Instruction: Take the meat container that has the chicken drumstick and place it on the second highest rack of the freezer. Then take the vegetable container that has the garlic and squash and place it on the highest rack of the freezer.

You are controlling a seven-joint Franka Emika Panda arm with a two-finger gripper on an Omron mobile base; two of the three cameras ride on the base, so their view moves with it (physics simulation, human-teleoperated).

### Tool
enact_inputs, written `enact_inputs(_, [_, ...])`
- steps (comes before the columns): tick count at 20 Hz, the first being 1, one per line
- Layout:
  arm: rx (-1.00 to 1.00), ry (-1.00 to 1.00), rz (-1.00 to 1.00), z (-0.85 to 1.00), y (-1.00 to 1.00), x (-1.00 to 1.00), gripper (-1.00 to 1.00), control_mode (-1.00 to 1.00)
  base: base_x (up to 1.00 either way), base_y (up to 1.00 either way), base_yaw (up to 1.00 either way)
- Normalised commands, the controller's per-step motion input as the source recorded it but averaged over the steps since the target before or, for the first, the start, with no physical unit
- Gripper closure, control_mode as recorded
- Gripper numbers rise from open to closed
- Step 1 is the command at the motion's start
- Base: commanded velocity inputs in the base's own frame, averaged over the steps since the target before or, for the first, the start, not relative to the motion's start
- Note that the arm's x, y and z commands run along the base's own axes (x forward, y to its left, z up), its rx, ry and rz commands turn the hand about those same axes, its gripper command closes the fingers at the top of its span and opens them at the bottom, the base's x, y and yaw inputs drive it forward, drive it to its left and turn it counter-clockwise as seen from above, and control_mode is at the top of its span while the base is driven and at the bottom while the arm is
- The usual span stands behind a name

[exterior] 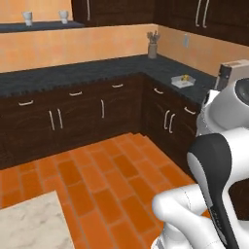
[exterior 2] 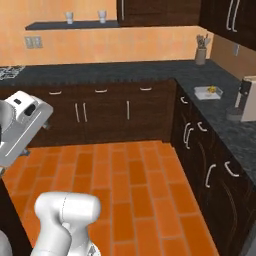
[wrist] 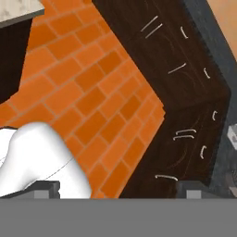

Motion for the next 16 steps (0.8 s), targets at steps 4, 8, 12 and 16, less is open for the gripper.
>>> enact_inputs(4, [0.00,0.00,0.00,0.00,0.00,0.00,-1.00,1.00,1.00,0.06,-0.39])
enact_inputs(8, [0.00,0.00,0.00,0.00,0.00,0.00,-1.00,1.00,0.96,0.13,-0.53])
enact_inputs(12, [0.00,0.00,0.00,0.00,0.00,0.00,-1.00,1.00,1.00,0.11,-0.50])
enact_inputs(16, [0.00,0.00,0.00,0.00,0.00,0.00,-1.00,1.00,1.00,0.05,-0.41])
